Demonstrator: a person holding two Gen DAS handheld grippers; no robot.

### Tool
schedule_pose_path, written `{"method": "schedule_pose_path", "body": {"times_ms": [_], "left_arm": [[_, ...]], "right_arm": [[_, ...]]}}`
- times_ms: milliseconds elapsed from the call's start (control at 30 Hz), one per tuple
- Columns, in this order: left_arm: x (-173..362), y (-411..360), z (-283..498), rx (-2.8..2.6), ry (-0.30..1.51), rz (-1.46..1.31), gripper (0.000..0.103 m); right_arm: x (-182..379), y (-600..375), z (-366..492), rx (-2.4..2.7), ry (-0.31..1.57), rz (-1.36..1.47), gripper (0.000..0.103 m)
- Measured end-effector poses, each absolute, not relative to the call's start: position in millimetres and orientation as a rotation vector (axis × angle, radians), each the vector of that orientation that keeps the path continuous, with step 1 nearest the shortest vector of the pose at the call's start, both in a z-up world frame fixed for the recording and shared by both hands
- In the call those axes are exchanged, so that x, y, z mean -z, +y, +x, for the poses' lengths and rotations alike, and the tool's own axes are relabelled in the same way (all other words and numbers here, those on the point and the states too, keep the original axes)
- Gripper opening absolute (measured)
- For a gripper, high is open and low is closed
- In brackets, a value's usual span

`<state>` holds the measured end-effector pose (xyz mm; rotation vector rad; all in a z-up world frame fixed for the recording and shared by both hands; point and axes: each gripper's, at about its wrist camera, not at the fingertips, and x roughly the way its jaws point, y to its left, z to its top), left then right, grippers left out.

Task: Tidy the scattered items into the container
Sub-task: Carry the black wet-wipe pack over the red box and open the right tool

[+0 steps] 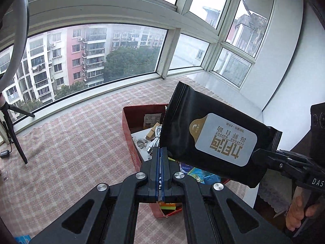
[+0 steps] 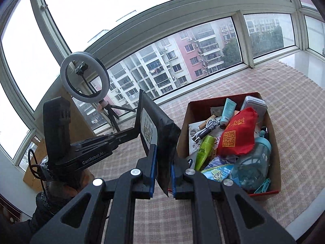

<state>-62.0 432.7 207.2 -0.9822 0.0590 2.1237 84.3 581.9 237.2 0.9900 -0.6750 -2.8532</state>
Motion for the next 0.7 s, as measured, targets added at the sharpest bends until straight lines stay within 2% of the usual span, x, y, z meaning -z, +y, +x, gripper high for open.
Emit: {"method": "schedule_pose_path", "body": {"times_ms": [433,500,533,600,633,667,700], "left_arm": [[-167.2,501.5,-120.0,-2.134,0.134,-1.097,0.000],[-159.2,508.7,-131.0,-2.144,0.177,-1.159,0.004],[-155.0,511.3,-136.4,-2.149,0.187,-1.199,0.005],[-152.6,511.8,-140.1,-2.154,0.179,-1.209,0.003],[-153.4,511.5,-139.0,-2.154,0.180,-1.198,0.003],[-154.7,511.3,-137.2,-2.155,0.182,-1.187,0.003],[-156.1,511.5,-135.1,-2.154,0.186,-1.177,0.003]], "right_arm": [[-192.8,652.9,32.3,2.826,-0.777,1.102,0.012],[-185.2,650.4,24.5,2.807,-0.750,1.139,0.012],[-182.4,648.2,21.3,2.819,-0.721,1.167,0.015],[-181.2,645.0,20.4,2.940,-0.637,1.237,0.034],[-181.8,644.0,21.3,2.999,-0.600,1.257,0.052],[-183.5,644.0,22.9,3.032,-0.586,1.252,0.059],[-185.4,644.7,24.0,3.038,-0.590,1.245,0.059]]}}
